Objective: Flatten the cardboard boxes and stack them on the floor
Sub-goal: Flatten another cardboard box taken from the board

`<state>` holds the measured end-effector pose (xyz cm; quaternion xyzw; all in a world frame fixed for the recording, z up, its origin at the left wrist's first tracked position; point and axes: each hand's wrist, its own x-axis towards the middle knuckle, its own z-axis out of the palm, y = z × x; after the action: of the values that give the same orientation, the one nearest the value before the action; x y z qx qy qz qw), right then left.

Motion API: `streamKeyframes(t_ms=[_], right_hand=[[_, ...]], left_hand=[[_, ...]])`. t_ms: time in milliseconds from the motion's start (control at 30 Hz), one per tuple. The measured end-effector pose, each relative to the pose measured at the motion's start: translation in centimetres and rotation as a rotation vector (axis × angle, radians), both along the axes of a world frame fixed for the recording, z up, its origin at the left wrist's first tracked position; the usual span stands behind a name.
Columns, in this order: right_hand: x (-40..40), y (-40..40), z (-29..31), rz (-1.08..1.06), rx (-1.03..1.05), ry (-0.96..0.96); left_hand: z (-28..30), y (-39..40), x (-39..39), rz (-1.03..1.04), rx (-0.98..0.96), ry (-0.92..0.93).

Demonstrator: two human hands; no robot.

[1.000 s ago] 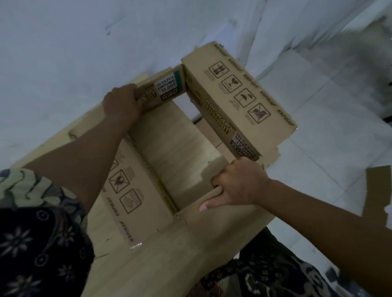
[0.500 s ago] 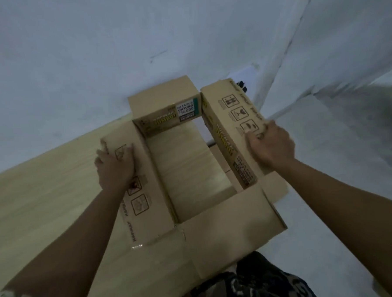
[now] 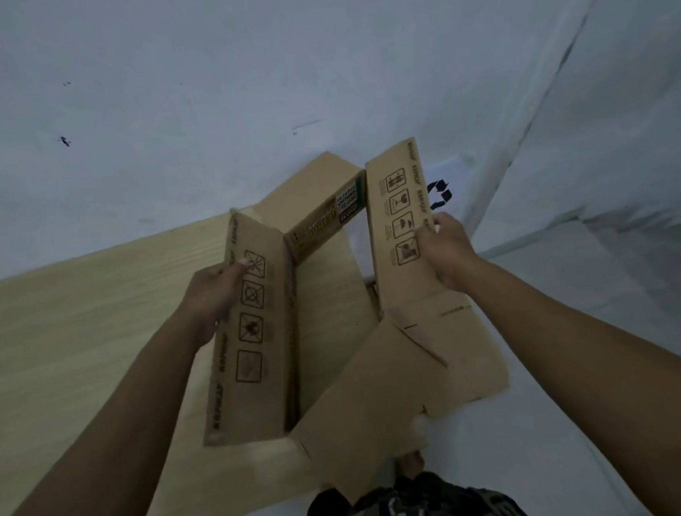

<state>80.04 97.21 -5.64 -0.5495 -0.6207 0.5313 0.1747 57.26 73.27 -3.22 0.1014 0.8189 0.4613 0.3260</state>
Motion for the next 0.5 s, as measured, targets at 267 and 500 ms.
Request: streamKeyframes(t_ms=[267, 500], right_hand=[[-3.6, -1.6, 3.1, 0.181, -0.157, 0.110], [-6.3, -4.5, 4.1, 0.275, -0.144, 0.123]], left_hand=[[1.5, 2.3, 9.5, -0.154, 0.050, 0.066], [1.7, 2.5, 12.7, -0.290, 0.047, 0.201]])
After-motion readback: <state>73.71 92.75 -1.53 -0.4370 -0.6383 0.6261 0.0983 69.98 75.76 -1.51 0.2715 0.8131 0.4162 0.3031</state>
